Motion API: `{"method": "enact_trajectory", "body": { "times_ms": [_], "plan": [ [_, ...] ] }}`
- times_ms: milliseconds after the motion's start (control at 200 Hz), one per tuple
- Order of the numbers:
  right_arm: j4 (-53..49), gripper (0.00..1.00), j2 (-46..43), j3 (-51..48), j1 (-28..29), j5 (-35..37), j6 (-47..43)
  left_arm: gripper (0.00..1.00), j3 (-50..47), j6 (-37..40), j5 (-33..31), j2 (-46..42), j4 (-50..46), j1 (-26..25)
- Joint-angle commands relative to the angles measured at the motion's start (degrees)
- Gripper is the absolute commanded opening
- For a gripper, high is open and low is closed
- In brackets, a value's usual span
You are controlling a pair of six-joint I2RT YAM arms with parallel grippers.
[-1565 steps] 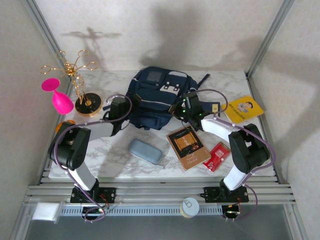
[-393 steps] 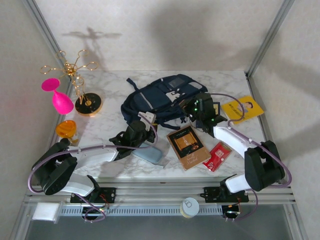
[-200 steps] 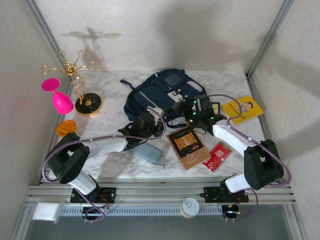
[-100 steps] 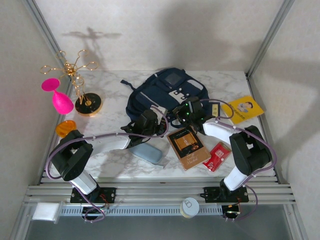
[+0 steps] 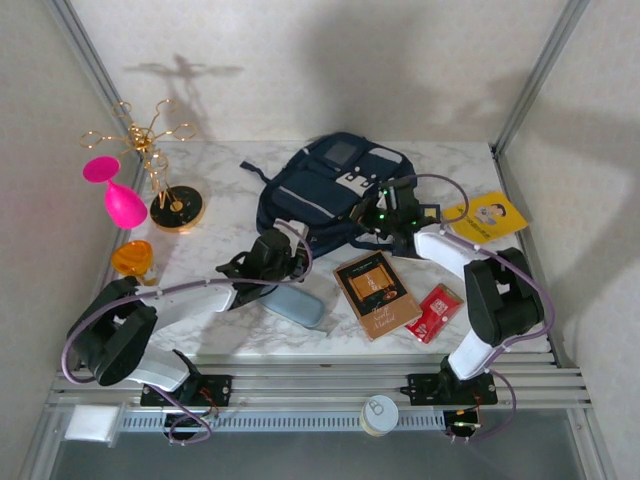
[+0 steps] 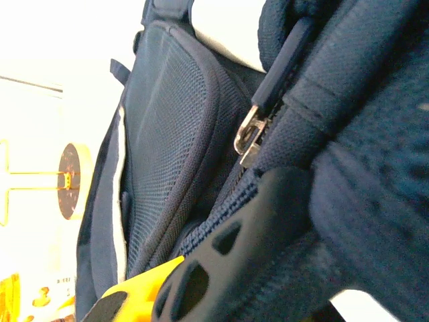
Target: Pack the student bag
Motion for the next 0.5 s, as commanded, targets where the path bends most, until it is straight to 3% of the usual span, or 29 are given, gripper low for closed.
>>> {"method": "enact_trajectory", "body": {
  "times_ms": [0, 145, 245, 310, 360, 496],
  "plan": [
    [1.27, 0.00, 1.39, 7.04, -3.00, -5.01, -10.65, 0.00, -1.98, -0.46, -1.33, -1.71, -2.45, 1.42],
    [-3.84, 0.02, 7.63, 14.67, -3.62, -4.67, -13.07, 0.00, -0.82, -1.25, 1.33, -0.58, -0.28, 2.28],
    [-7.87, 0.25, 9.41, 16.95, -3.62, -3.05, -11.02, 0.00, 2.18, -1.50, 2.45, 1.67, -0.07, 2.28],
    [-12.08, 0.53, 8.34, 17.27, -3.63, 1.74, -9.32, 0.00, 4.33, -2.15, 1.94, 3.16, -0.82, 2.28],
    [-14.33, 0.67, 6.32, 15.86, -3.65, 4.14, -7.46, 0.00, 5.51, -2.88, 2.27, 4.02, -0.78, 2.29],
    [-14.01, 0.82, -0.07, 6.93, -2.88, 3.88, 1.92, 0.00, 7.06, -4.32, 3.68, 5.02, -0.08, 2.29]
  ]
}}
